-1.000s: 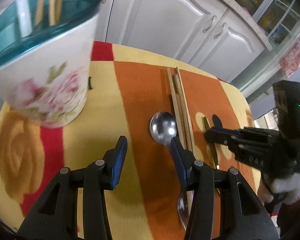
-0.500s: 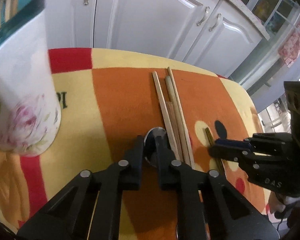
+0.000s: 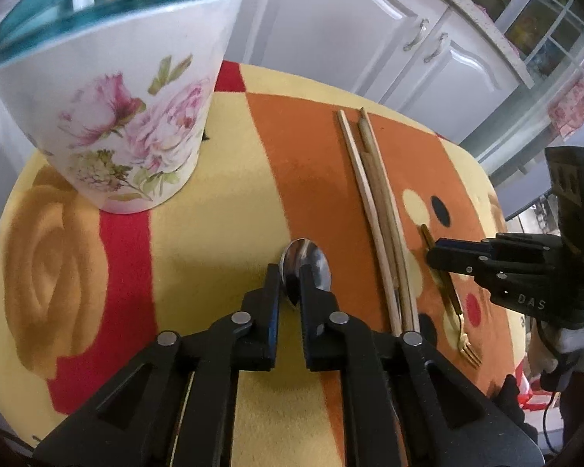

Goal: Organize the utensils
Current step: 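Grasp the metal spoon with the left tool while the right tool grasps the gold fork, then lift and carry the spoon and fork over the floral cup with both tools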

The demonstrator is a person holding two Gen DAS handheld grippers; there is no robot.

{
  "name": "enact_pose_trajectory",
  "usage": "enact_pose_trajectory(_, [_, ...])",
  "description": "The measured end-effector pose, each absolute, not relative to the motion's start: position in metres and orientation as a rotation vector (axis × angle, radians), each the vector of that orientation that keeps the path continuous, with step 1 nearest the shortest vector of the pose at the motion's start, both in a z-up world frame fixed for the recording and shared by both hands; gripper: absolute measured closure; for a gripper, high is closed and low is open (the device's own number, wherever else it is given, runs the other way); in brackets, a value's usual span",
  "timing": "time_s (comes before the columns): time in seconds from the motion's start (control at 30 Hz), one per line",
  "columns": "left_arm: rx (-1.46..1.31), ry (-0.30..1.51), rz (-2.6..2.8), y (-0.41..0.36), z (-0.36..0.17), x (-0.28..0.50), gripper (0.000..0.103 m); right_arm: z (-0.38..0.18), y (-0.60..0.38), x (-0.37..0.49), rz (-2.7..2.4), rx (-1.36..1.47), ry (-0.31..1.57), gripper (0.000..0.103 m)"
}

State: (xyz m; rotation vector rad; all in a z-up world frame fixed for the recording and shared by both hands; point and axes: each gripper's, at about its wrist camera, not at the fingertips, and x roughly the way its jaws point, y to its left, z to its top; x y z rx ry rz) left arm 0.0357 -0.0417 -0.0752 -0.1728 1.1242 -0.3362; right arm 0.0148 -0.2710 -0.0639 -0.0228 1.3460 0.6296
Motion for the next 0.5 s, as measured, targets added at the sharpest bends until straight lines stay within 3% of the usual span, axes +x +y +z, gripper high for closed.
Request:
enact_pose_trajectory(0.17, [-0.192, 1.11, -0.351, -0.046, -0.078, 0.045, 0.086, -0.065, -0.269, 0.016, 0.645, -0.023, 1.33, 0.095])
enact_pose_trajectory(0.3, [-0.187, 1.113, -0.36, -0.045, -0.076, 0.041, 0.097, -0.056, -0.267, 0.012, 0.66, -0.038, 1.312, 0.096])
enact_pose_trajectory(0.5, [-0.196, 1.062, -0.37, -0.031, -0.047, 0.021, 0.101, -0.014, -0.278, 0.003, 0.698, 0.022, 1.218, 0.097])
